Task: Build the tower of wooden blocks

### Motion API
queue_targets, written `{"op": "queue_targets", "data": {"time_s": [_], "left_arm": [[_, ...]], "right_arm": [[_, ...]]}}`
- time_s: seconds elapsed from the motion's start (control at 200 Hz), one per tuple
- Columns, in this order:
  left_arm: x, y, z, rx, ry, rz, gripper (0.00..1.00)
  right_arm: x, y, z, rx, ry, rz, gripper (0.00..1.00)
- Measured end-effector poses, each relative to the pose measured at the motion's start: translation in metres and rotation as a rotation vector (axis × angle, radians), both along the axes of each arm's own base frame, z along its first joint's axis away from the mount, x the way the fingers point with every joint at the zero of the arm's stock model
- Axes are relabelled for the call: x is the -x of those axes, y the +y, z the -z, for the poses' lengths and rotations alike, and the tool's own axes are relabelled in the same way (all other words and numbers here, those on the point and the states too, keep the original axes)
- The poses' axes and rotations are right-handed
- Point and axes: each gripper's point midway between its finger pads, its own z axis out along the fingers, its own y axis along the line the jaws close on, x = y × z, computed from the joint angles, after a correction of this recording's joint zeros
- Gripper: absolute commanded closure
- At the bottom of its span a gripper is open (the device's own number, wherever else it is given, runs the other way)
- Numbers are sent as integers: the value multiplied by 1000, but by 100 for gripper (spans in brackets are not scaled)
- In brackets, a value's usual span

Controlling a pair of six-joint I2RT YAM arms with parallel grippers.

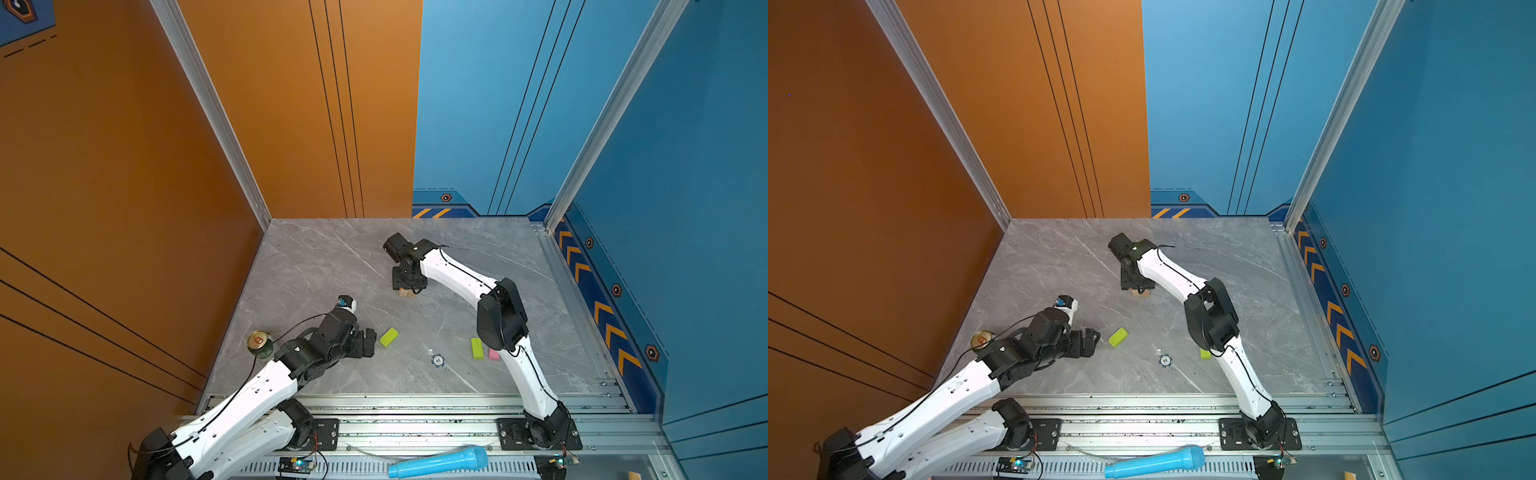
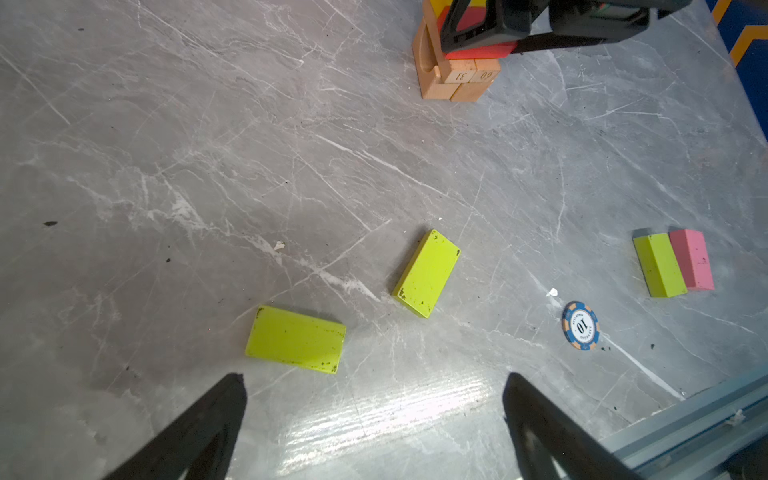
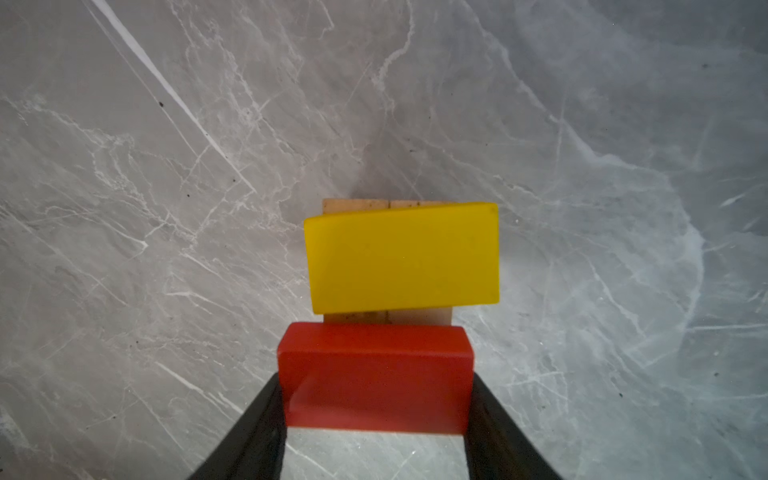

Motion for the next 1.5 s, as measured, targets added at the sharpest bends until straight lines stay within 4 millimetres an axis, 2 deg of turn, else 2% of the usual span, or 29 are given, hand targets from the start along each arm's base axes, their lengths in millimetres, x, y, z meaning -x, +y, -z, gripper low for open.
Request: {"op": "queue_targets", "data": {"time_s": [0.385, 0.546, 0.681, 1.001, 1.216, 1.331, 1.502], "left_arm": [[0, 0, 0, 0, 0, 0, 2], [0, 0, 0, 1, -2, 0, 2], [0, 0, -1, 3, -4, 0, 2], [0, 0, -1, 3, -4, 0, 2], [0, 0, -5, 13, -16, 0, 2], [0, 0, -6, 15, -20, 0, 2], [1, 1, -9, 22, -29, -1, 2]], "right_arm": [[3, -2, 5, 11, 12, 0, 46], [3, -2, 5, 11, 12, 0, 39], [3, -2, 6, 11, 13, 1, 30], [4, -3, 7, 14, 16, 0, 28], [4, -3, 6, 12, 15, -1, 17], [3, -4, -3, 2, 3, 1, 16], [-6, -15, -34, -39, -44, 29, 16]]}}
